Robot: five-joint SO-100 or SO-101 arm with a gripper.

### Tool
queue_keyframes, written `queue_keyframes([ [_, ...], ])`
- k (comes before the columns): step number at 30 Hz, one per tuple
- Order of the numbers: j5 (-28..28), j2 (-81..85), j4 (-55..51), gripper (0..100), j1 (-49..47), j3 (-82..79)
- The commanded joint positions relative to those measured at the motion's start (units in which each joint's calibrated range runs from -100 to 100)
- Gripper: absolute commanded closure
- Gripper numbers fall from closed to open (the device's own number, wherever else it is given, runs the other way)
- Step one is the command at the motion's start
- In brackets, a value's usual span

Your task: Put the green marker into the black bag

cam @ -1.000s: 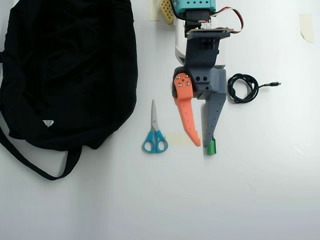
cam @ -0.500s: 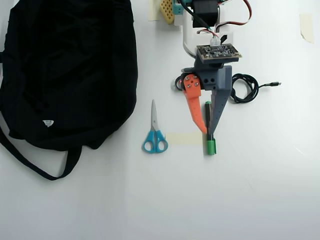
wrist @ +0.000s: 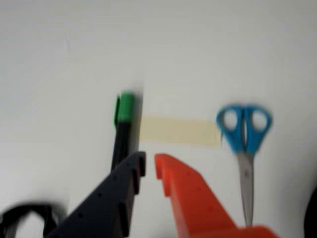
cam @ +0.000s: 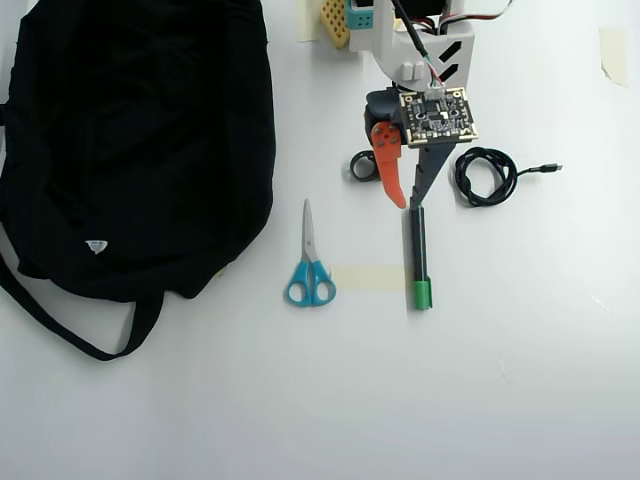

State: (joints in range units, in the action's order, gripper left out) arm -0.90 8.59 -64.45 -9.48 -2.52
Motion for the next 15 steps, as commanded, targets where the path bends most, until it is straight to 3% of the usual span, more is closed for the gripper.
queue_keyframes([
  [1,-0.3,2.7,-7.0,98,-0.4,2.7],
  [15,-0.3,2.6,-11.8,98,-0.3,4.5],
])
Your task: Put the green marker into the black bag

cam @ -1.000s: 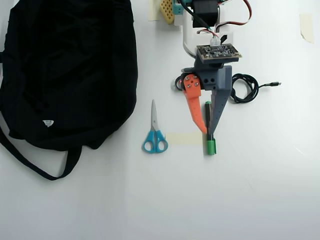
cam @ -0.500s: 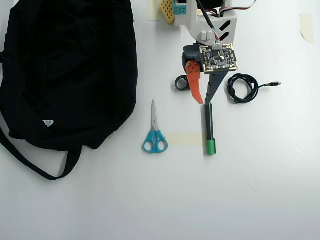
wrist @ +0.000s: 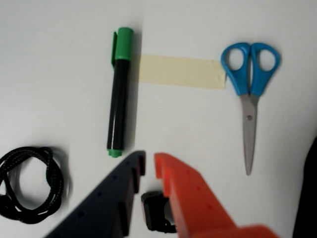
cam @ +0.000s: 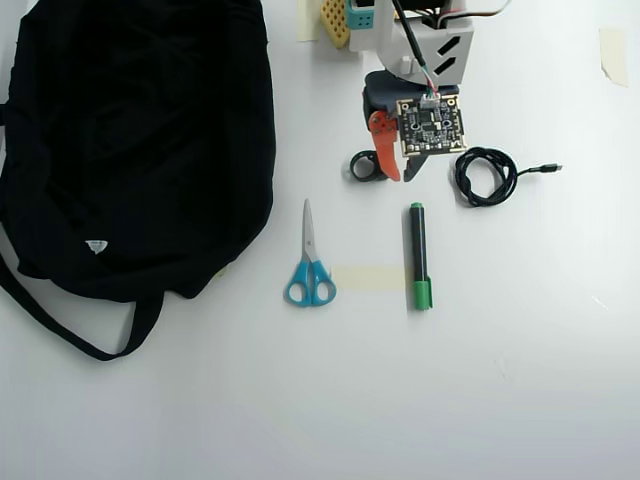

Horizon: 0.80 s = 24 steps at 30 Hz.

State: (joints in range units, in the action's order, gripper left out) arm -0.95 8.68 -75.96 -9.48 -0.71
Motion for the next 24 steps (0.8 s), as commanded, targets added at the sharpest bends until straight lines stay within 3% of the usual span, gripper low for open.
queue_keyframes([
  [1,-0.2,2.5,-0.3,98,-0.1,2.7],
  [24,-0.1,2.6,-0.4,98,-6.6,3.8],
])
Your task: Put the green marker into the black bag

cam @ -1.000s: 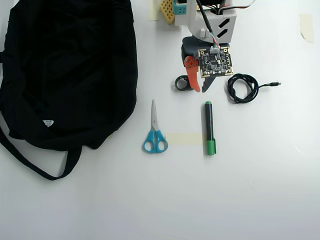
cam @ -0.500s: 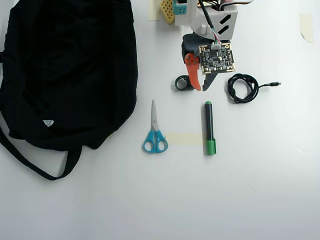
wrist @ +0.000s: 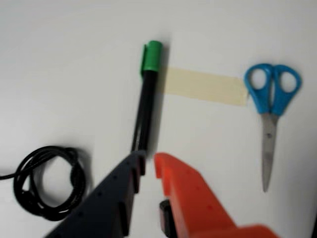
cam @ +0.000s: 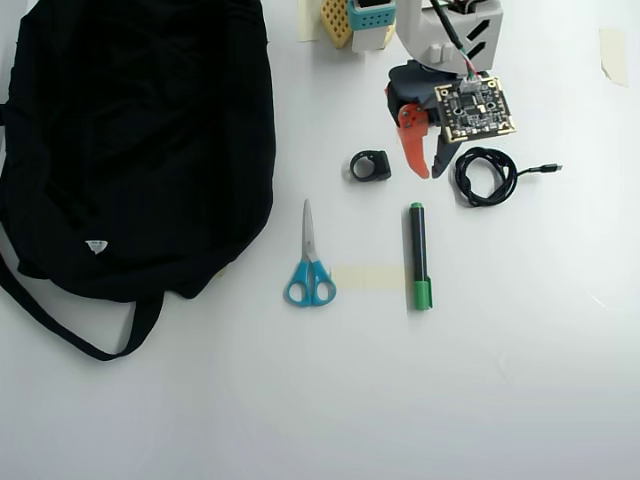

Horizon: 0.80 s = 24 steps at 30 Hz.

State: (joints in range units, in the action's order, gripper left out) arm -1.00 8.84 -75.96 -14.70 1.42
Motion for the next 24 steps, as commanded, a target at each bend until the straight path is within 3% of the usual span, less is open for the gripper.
queue_keyframes([
  [1,-0.1,2.4,-0.4,98,-1.7,1.6],
  [12,-0.3,-2.2,0.2,91,-3.0,-2.9],
  [24,-10.4,-10.5,0.6,88,-3.3,1.6],
])
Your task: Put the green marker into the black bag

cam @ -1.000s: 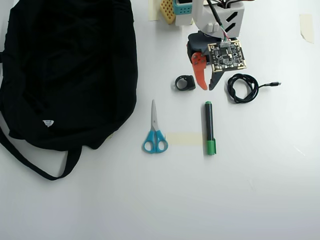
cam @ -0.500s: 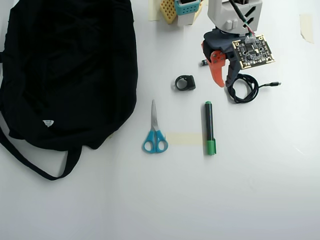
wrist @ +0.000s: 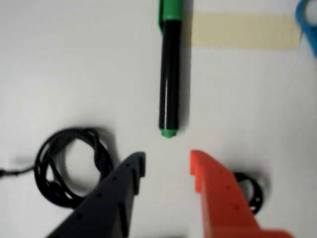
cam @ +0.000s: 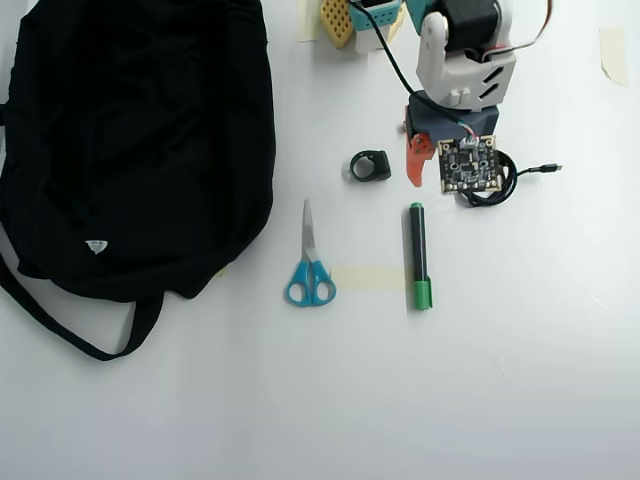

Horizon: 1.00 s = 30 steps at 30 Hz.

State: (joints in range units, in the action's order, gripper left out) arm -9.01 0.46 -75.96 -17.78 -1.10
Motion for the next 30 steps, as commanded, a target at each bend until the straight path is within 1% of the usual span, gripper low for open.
queue_keyframes([
  [1,-2.7,-3.9,0.5,88,-0.3,5.3],
  [8,-2.2,-14.1,-0.3,88,-2.3,17.4],
  [13,-2.2,-18.5,-0.3,88,-2.5,21.9],
  [15,-2.2,-19.7,-0.3,87,-2.5,22.4],
  [21,-2.1,-22.7,-0.5,77,-2.3,22.3],
  [25,-1.0,-25.4,-0.7,76,-1.7,22.3],
  [30,-1.0,-28.3,-0.5,76,-1.3,23.8],
])
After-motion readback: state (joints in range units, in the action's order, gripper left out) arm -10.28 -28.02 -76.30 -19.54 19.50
